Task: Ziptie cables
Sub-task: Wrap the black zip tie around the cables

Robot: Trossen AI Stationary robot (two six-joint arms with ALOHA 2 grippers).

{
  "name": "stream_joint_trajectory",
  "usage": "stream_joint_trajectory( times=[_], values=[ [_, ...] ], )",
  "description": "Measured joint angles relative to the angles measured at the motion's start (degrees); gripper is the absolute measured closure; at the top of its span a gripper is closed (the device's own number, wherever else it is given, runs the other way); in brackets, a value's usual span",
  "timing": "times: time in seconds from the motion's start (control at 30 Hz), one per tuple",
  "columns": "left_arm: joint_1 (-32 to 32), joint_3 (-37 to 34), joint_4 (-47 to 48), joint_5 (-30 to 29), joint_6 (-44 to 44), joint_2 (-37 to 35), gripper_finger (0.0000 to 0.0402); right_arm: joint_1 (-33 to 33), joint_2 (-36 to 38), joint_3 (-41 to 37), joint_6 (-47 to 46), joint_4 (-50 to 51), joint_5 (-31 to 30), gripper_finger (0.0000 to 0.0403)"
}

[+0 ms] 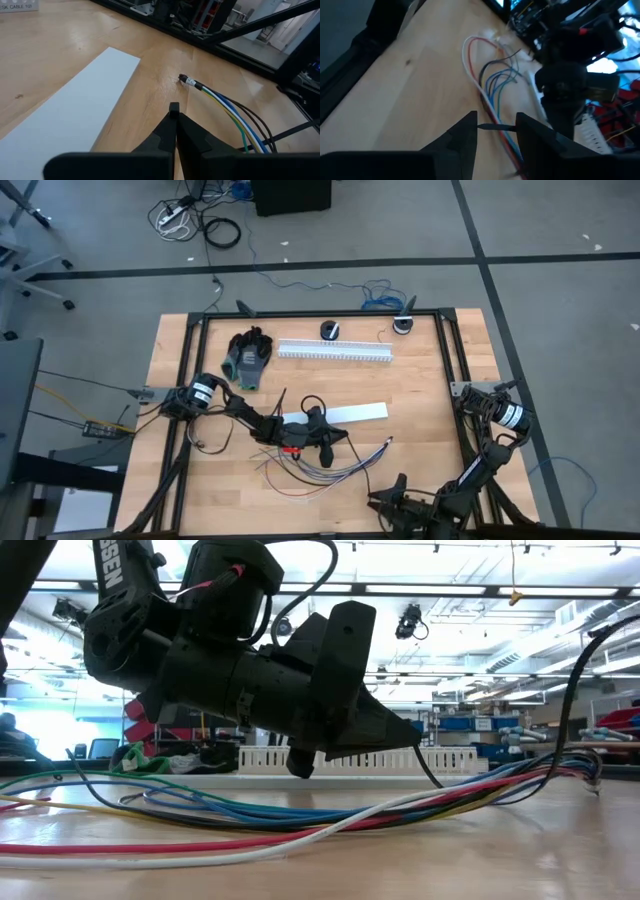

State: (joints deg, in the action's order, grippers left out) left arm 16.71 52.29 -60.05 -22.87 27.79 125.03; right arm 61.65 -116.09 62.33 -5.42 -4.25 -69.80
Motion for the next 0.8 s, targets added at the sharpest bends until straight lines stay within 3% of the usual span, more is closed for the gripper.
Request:
stream_joint_trajectory(
  times=[0.17,0.4,0.67,0.8],
  values=[
    [0.00,0.00,-0.01,0.02,-0.11,0.02,0.0401,0.00,0.02,-0.02,5.48,-4.85,-2.53,0.0274],
    [0.02,0.00,0.01,0.02,-0.26,0.02,0.0401,-0.26,0.04,-0.02,1.75,-12.04,-2.62,0.0274],
    [0.18,0.00,-0.01,0.03,-0.39,0.02,0.0402,-0.39,0.04,-0.02,2.66,-10.75,-2.60,0.0278],
    [0.38,0.00,-0.01,0.07,-0.42,0.02,0.0401,-1.40,0.04,-0.05,-3.26,-4.27,-0.86,0.0281]
  ],
)
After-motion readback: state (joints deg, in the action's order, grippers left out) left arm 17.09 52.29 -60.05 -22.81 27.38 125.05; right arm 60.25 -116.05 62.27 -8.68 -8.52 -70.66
